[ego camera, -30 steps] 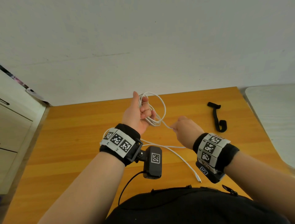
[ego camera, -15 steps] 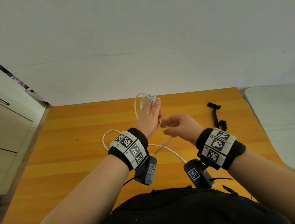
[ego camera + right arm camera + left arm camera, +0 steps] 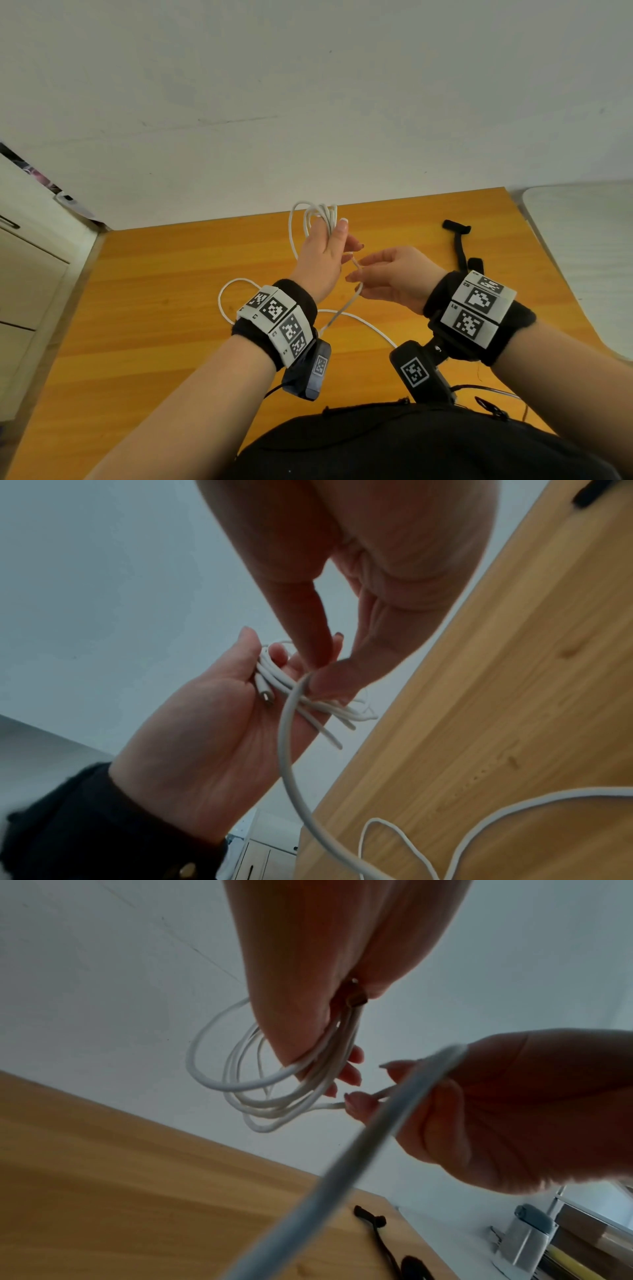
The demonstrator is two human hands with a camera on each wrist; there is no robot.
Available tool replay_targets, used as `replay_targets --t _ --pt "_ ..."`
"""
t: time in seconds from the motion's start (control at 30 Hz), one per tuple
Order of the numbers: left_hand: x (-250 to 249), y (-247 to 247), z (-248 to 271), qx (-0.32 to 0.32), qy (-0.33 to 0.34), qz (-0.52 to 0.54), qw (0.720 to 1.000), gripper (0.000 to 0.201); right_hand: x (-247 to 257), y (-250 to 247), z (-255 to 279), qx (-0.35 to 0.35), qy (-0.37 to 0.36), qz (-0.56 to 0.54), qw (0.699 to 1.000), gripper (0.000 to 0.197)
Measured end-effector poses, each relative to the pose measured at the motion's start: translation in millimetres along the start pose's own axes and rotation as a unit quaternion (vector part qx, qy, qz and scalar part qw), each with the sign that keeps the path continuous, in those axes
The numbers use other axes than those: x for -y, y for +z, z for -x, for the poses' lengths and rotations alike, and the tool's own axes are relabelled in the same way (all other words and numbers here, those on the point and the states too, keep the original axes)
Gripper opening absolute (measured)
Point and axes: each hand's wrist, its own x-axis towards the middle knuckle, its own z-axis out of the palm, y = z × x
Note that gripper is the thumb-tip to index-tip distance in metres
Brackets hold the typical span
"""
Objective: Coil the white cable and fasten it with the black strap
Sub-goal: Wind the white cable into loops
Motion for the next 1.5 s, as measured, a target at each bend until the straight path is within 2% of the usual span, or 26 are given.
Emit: replay_targets --t 0.13,0.27,0.47,0.63,0.77,0.87,0.97,1.1,1.3,1.43,1.5 --pt "0.3 -0.1 -0.7 0.004 0.014 -0.012 1.000 0.038 -2.6 -0.5 -2.6 -0.022 -0.008 0.099 0.995 0.027" --pt "-2.4 2.2 -0.9 0.018 0.029 -0.020 0.999 0.027 -5.2 0.6 -2.9 -0.042 -0.041 0.189 0.980 0.026" --pt "-1.6 6.4 1.6 0.033 0.044 -0.061 0.997 0.021 -9.7 2.0 0.0 0.037 -0.019 0.162 0.986 0.040" --pt "0.8 7.3 2.6 0.038 0.054 -0.115 0.991 0.028 -11.9 -5.4 -2.3 -0.039 -0.068 0.150 0.986 0.016" --pt "7.4 5.7 0.3 0.058 0.050 -0.197 0.977 0.039 -11.4 -9.1 -2.1 -0.048 -0.094 0.100 0.989 0.032" --pt "9.1 6.5 0.5 0.078 0.039 -0.253 0.964 0.036 -7.6 -10.6 -0.4 -0.023 -0.078 0.072 0.994 0.029" --pt "11.8 4.1 -0.7 0.097 0.000 -0.233 0.967 0.036 -2.7 -15.8 -0.7 0.038 -0.038 0.034 0.998 0.027" --pt "14.2 2.9 0.2 0.119 -0.046 -0.244 0.961 0.034 0.4 -21.1 -3.0 0.070 -0.042 0.033 0.996 0.028" --pt "9.0 -5.1 -7.4 0.066 -0.025 -0.237 0.969 0.033 -0.3 -19.2 -7.3 0.044 -0.025 0.112 0.992 0.025" --pt "0.0 -9.8 -10.2 0.031 0.002 -0.209 0.977 0.032 -3.9 -19.9 -7.3 0.108 0.023 0.199 0.974 0.012" --pt "-2.6 -12.6 -11.5 0.017 0.005 -0.193 0.981 0.031 -6.8 -21.5 -5.7 0.157 0.037 0.255 0.953 0.023"
